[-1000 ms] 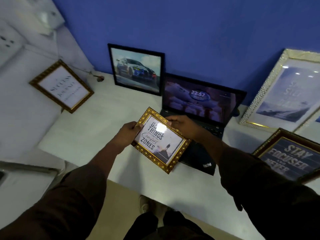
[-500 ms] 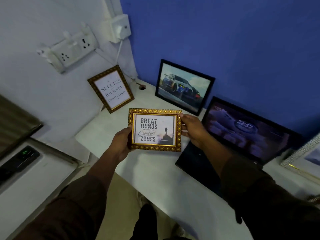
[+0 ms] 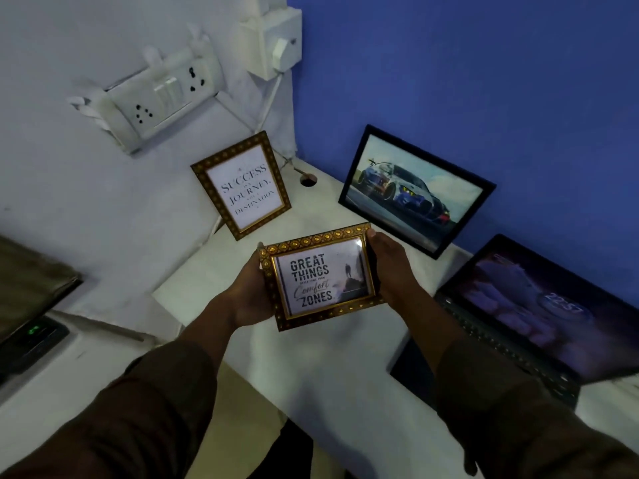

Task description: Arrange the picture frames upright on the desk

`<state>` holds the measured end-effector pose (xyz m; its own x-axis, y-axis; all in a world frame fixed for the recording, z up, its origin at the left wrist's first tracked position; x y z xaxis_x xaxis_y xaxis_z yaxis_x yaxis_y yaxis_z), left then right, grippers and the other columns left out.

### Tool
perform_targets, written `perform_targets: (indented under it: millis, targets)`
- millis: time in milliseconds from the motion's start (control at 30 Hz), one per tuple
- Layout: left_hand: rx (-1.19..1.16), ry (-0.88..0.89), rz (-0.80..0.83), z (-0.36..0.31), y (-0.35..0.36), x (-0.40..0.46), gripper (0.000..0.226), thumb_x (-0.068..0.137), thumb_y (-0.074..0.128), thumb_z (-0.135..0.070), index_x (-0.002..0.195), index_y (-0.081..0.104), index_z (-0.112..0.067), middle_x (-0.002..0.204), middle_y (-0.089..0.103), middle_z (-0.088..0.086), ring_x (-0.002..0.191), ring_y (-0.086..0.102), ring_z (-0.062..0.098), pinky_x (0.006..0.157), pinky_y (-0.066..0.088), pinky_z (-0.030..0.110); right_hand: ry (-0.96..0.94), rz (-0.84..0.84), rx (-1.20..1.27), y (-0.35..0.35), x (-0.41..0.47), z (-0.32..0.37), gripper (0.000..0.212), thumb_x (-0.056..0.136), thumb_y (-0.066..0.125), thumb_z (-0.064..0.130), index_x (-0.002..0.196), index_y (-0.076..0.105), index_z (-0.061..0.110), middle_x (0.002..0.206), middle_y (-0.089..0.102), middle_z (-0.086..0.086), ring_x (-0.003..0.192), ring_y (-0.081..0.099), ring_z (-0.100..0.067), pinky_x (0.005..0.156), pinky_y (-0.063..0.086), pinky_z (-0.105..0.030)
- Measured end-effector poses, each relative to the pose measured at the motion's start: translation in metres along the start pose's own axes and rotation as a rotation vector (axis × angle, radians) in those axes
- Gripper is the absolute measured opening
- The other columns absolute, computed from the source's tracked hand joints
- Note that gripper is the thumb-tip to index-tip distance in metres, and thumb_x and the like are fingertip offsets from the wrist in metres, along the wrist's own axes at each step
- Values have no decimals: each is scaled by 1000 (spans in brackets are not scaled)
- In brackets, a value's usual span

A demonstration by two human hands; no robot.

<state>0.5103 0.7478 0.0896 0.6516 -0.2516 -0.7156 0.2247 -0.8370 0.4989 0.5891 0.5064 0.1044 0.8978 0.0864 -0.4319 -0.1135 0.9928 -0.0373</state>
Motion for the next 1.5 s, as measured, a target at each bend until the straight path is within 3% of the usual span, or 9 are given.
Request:
perform_targets:
  millis: [300,433,633,733,833,900,1100,1300,1500]
  targets:
    - [-21,71,-34,-38,-11,45,63,94,36,-51,128,68,-9,133,65,20,124,60,41,109,41,57,24,4,5,11,21,-3,53,106,38,43,115,66,-1,109,75,-18,105,70,-36,95,58,-46]
    - [38,171,-192,-44,-10,72,57,96,30,-37,72,78,-16,89,77,13,99,68,41,95,50,53,187,-45,130,16,38,-11,56,103,30,58,103,70,19,84,80,3,81,77,-16,66,61,-27]
    - [88,258,-282,-44,-9,96,83,105,21,-17,30,58,-25,43,61,-8,44,64,7,65,48,33,338,-111,303,20,68,-25,76,83,42,81,125,63,21,109,76,-5,106,72,-28,101,53,-51]
    - [104,279,-327,-40,-18,116,74,104,23,-21,45,67,-26,52,67,-8,51,67,7,60,51,29,344,-116,325,20,74,-27,74,84,44,78,125,62,19,117,74,-9,109,72,-30,105,50,-53]
    - [136,268,-337,-37,-25,125,49,100,28,-30,84,72,-17,80,77,3,77,72,21,76,51,36,370,-112,333,20,80,-34,85,84,46,76,141,52,14,117,74,-10,108,72,-30,105,50,-53]
    - [163,245,-347,-32,-30,128,44,98,33,-37,86,71,-18,81,76,4,82,70,26,79,50,37,383,-97,336,20,80,-39,82,87,46,74,144,49,15,114,73,-7,109,71,-30,107,48,-53]
    - [144,224,-360,-19,-30,128,53,101,31,-49,86,73,-18,86,77,6,83,72,26,76,51,35,364,-95,257,13,79,-56,35,100,41,58,93,62,31,86,76,6,90,68,-13,111,42,-41]
    - [152,216,-353,-10,-36,118,66,100,22,-63,138,59,-23,124,73,3,109,71,20,99,50,43,296,-105,145,15,70,-49,44,103,31,56,95,62,26,90,67,5,86,62,-7,96,43,-25]
    - [149,264,-424,-5,-41,89,74,98,27,-65,139,52,-9,134,62,12,124,56,29,111,37,46,165,-176,120,7,51,-42,57,101,29,63,116,66,22,113,69,2,117,60,-17,114,36,-42]
Point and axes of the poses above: each hand's wrist, its own x-axis towards the middle knuckle, its own y-axis out of the palm, z = x × y, the point moved 1 cm from there along x, towards the middle knuckle
